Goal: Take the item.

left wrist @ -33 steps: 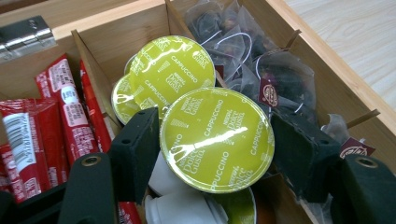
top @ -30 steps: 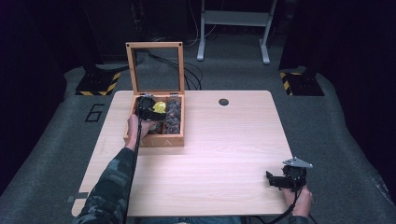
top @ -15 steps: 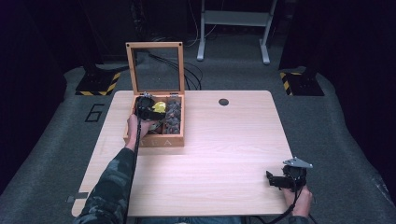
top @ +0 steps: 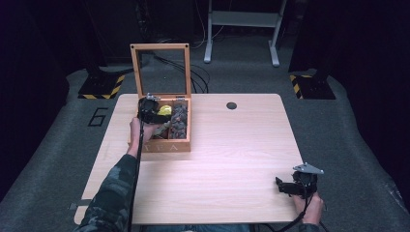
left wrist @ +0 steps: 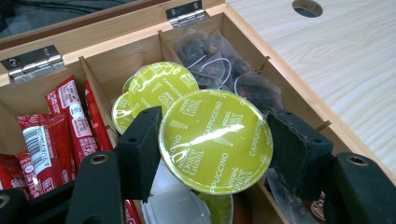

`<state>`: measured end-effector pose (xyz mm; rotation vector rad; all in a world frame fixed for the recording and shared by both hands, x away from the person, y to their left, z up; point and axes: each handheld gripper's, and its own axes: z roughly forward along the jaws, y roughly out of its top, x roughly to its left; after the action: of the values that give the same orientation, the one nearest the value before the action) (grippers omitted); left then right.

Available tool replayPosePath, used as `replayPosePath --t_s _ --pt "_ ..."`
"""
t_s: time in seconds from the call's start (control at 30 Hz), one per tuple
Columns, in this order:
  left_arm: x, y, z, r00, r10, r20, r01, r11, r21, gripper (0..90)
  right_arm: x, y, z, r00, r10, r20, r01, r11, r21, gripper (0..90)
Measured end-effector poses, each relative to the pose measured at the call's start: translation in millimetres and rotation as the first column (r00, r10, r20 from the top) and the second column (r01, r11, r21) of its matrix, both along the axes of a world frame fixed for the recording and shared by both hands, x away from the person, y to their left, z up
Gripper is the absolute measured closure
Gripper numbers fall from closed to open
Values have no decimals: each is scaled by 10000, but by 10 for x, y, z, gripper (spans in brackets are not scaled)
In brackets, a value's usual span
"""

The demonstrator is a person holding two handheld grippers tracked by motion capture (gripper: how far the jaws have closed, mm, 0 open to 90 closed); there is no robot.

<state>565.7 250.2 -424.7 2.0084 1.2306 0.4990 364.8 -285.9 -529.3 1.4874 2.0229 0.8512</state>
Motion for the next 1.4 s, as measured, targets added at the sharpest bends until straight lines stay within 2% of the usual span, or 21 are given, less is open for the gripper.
replayPosePath --t_s 0.03,0.07,0.23,0.43,0.47,0.5,0.8,1.03,1.1,1.17,1.4 --pt "-9 10 15 9999 -124 -25 124 9999 88 377 0 0 0 10000 0 0 0 10000 0 20" --pt "-32 3 31 10000 -37 17 37 9999 -97 378 0 0 0 10000 2 2 -2 10000 -2 20" --pt "-89 -3 94 9997 -143 218 148 9997 -207 377 -1 0 0 10000 0 4 0 10000 -3 20" --pt "-164 -14 171 9988 -301 380 310 9993 -222 377 -1 0 0 10000 -2 6 2 10000 -4 20" --pt "-174 -5 189 9983 -437 377 441 9990 -98 378 0 0 0 10000 -6 2 6 10000 3 20" --pt "-188 -22 193 9986 -291 444 303 9991 -281 378 0 0 0 10000 -5 2 5 10000 4 20" --pt "-271 -46 274 9963 -603 612 614 9980 -165 378 -1 4 -3 10000 -79 26 79 9999 75 20" --pt "-350 -102 336 9941 -714 821 743 9967 -322 378 -1 3 -1 10000 -71 1 71 9999 85 20" --pt "-363 -102 351 9934 -799 819 819 9964 -220 378 -1 3 -1 10000 -78 -2 78 9999 71 20" --pt "-380 -119 360 9929 -784 889 819 9960 -358 378 -1 3 -1 10000 -70 3 70 9999 88 20" --pt "-442 -187 417 9895 -1051 995 1081 9938 -250 378 1 0 -2 10000 -40 17 40 10000 74 20"
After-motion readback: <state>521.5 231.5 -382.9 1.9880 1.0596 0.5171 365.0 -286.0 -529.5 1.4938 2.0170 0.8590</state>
